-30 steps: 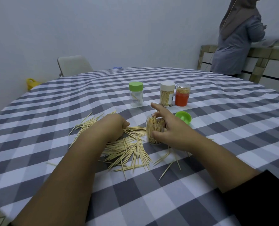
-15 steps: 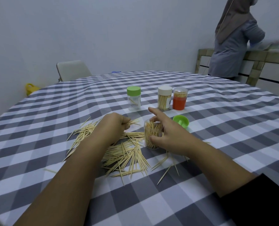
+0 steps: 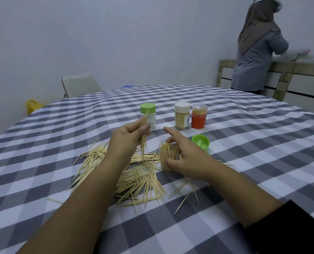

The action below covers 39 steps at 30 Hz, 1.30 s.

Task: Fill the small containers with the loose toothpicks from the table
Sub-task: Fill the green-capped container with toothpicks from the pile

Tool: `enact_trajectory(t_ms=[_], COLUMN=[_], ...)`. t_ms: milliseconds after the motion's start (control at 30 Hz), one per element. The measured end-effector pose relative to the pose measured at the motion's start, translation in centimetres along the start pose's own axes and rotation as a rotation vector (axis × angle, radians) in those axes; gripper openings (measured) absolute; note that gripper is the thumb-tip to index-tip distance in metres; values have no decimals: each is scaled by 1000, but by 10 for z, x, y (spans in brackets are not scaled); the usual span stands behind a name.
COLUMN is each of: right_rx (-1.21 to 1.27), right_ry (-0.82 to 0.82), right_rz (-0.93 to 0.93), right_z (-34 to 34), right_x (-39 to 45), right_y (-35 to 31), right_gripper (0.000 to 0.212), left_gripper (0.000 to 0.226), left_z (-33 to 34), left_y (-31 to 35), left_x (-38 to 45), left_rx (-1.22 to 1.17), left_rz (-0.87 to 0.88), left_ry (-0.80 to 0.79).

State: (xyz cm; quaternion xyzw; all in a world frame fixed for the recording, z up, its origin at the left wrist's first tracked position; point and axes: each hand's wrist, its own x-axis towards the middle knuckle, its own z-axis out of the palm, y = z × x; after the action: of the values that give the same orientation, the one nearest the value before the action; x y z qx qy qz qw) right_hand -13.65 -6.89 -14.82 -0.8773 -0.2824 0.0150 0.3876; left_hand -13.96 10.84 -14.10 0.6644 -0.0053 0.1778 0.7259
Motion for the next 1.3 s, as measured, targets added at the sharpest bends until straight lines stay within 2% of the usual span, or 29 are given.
enact_trajectory(t_ms=[67, 233, 467, 700, 867, 967, 1300], right_rx=[-6, 15, 61, 99, 134, 125, 64], right_ry=[1, 9, 24, 20, 24, 39, 69], right_rz=[-6, -14, -42, -58, -62, -63, -31], right_z=[0, 3, 11, 14, 15, 14, 8], right_x=[0, -2, 1, 2, 5, 5, 2], right_y=[-1, -5, -5, -4, 0, 1, -1], right_gripper=[83, 88, 104, 105, 109, 109, 106], left_gripper=[26, 18, 16, 16, 18, 24, 14], left_z=[4, 10, 15, 20, 25, 27, 34], left_y=[2, 13, 21, 16, 3, -2, 3], left_x=[-1, -4, -7, -9, -12, -13, -22], left_rx=[-175, -475, -637, -650, -445, -410, -284], left_rz=[-15, -5, 6, -24, -122, -184, -186], left_ry=[6, 9, -18, -51, -100, -121, -158])
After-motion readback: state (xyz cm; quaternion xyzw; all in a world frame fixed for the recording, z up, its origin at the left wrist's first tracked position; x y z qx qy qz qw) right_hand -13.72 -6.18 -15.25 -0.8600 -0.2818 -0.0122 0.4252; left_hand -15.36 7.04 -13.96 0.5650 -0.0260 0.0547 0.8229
